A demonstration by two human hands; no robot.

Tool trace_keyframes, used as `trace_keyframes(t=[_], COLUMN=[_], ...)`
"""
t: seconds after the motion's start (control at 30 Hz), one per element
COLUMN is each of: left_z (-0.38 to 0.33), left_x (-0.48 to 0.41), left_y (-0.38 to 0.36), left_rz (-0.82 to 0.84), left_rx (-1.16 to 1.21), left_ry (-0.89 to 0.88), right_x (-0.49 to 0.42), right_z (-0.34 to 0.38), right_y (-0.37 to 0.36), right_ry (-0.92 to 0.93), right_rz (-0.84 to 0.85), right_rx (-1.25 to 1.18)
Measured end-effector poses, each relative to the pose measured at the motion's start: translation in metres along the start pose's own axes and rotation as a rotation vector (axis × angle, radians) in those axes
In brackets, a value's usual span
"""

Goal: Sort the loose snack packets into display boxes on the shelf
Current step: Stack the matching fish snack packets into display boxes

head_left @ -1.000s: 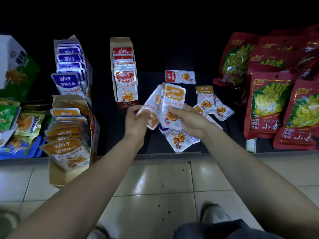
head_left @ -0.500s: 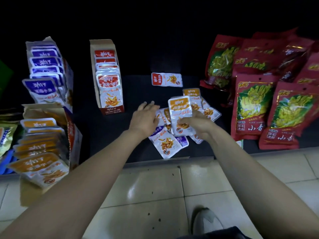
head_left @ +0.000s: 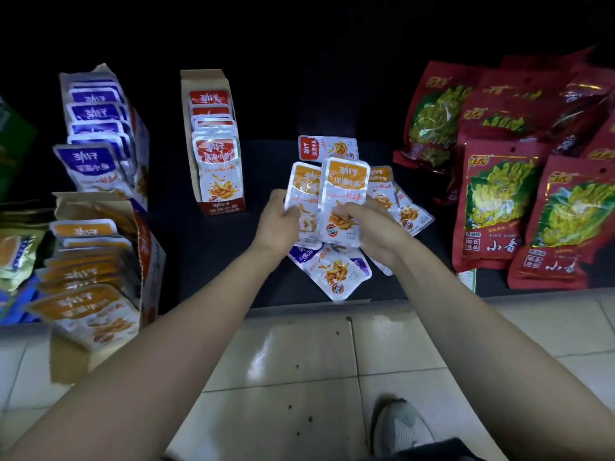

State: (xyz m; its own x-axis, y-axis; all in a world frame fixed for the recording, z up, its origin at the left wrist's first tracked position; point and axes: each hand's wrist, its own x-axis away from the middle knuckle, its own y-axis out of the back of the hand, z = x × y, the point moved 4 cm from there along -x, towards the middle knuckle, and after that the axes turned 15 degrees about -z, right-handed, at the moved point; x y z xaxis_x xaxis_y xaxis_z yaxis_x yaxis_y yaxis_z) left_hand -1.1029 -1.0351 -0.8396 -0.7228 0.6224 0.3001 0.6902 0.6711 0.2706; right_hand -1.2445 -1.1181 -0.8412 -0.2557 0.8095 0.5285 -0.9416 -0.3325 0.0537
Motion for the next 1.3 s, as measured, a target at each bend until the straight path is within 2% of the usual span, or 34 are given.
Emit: trace_keyframes(t=[0.07,0.13,0.27,0.37,0.53,0.67,0.87,1.03,1.1,1.17,1.3], left_z=[-0.002,-0.005,-0.015,-0.020,-0.023,-0.021,-0.029,-0.018,0.002,0.022,0.036], left_x=[0.010,0.020,0.040,0.056,0.094,0.128,0.147,0.143,0.141,0.140,0.146], left_y=[0.007,0.021,0.070,0.113,0.168,0.195,0.204,0.221,0.231,0.238,0.251], left_rz=[0.000,-0.017,-0.227,-0.431,-0.646,-0.804,-0.764,-0.869,-0.874,-0.803,-0.687], left_rx=[0.159,0.203,-0.022,-0.155,-0.225,-0.219,-0.204,-0.298,-0.334,-0.378,-0.304], left_ry=[0.097,0.114,-0.176,-0.307,-0.355,-0.312,-0.381,-0.320,-0.219,-0.140,-0.170], right_x=[0.009,0.022,0.054,0.078,0.116,0.142,0.157,0.157,0.158,0.160,0.176], right_z=[0.003,0.005,0.012,0.018,0.027,0.019,0.016,0.021,0.019,0.013,-0.002], right_y=[-0.017,-0.037,-0.086,-0.121,-0.169,-0.192,-0.190,-0.182,-0.180,-0.182,-0.191], right_ry=[0.053,0.084,0.155,0.128,0.223,0.238,0.245,0.230,0.229,0.247,0.387], right_rz=[0.016,0.049,0.226,0.353,0.549,0.649,0.655,0.621,0.609,0.596,0.544], right_rx=[-0.001,0.030,0.079,0.079,0.147,0.125,0.016,0.033,0.035,0.037,0.082])
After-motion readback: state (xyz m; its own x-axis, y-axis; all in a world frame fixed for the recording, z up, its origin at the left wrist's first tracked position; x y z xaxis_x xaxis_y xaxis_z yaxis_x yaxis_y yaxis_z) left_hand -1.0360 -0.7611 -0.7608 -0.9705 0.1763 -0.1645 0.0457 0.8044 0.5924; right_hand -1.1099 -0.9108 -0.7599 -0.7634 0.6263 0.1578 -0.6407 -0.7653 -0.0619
